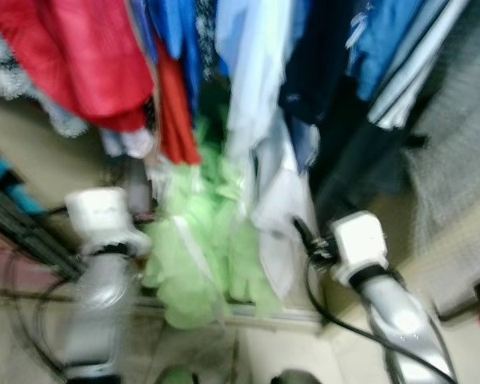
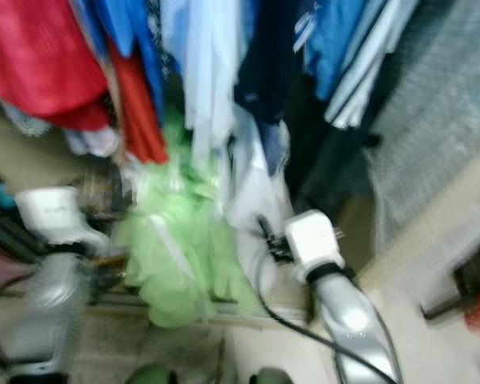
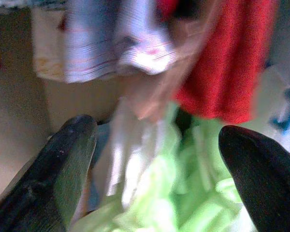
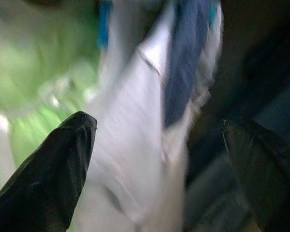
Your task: Clean up the room
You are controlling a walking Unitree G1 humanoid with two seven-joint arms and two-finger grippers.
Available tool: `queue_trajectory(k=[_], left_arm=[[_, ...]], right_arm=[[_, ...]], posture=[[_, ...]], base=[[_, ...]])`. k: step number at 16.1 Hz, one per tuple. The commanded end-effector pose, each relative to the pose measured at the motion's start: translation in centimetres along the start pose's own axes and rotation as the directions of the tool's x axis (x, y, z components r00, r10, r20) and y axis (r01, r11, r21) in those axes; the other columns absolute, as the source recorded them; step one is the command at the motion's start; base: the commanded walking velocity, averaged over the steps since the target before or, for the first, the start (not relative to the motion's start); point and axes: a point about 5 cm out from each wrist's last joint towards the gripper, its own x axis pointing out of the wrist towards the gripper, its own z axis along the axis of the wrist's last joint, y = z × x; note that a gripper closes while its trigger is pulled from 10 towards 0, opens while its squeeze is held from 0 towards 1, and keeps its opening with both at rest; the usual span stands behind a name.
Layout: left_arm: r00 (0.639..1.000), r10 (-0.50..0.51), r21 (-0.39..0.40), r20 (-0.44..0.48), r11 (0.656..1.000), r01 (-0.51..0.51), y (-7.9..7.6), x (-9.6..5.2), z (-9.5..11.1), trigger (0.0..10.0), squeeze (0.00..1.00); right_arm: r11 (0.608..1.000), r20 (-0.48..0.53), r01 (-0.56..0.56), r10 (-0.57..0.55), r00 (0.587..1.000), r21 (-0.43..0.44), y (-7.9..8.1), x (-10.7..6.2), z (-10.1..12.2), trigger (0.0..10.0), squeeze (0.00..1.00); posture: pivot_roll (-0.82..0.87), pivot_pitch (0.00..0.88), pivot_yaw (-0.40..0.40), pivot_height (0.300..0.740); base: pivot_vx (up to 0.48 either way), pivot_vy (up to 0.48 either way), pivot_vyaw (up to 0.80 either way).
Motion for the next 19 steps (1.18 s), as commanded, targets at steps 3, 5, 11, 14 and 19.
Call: queue_trajectory(k=[3, 5, 11, 14, 19], left_arm=[[0.998, 0.056, 0.030, -0.021, 0.998, -0.055, 1.4, -0.4, -0.3, 10.0, 0.00], [0.998, 0.065, 0.035, -0.024, 0.997, -0.064, 1.5, -0.4, -0.4, 10.0, 0.00], [1.000, 0.016, 0.044, -0.007, 0.999, -0.016, 0.9, -0.8, -0.4, 10.0, 0.00], [1.000, 0.000, 0.025, -0.013, 1.000, 0.000, 0.9, -0.9, -0.7, 10.0, 0.00], [1.000, 0.001, 0.004, 0.016, 1.000, -0.001, 1.7, -1.0, -0.8, 10.0, 0.00]], right_arm=[[1.000, 0.037, -0.026, 0.026, 0.999, 0.011, 0.6, 0.4, 0.7, 10.0, 0.00], [1.000, 0.039, -0.027, 0.027, 0.999, 0.010, 0.7, 0.4, 0.8, 10.0, 0.00], [0.997, 0.139, 0.001, -0.012, 0.990, 0.080, 0.7, 0.7, 2.8, 10.0, 0.00], [0.985, 0.123, 0.127, -0.140, 0.982, 0.113, -0.4, 0.8, 2.4, 10.0, 0.00], [0.966, 0.110, 0.208, -0.225, 0.968, 0.152, -1.2, 1.1, 2.2, 10.0, 0.00]], posture=[[-0.04, 0.074, -0.021, 0.740], [-0.04, 0.076, -0.020, 0.740], [-0.03, 0.075, -0.014, 0.740], [-0.03, 0.067, -0.004, 0.740], [-0.04, 0.042, 0.008, 0.740]], base=[[0.000, 0.000, 0.41], [0.000, 0.000, 0.51], [0.000, 0.000, 0.09], [0.000, 0.000, 0.00], [0.000, 0.000, 0.00]])
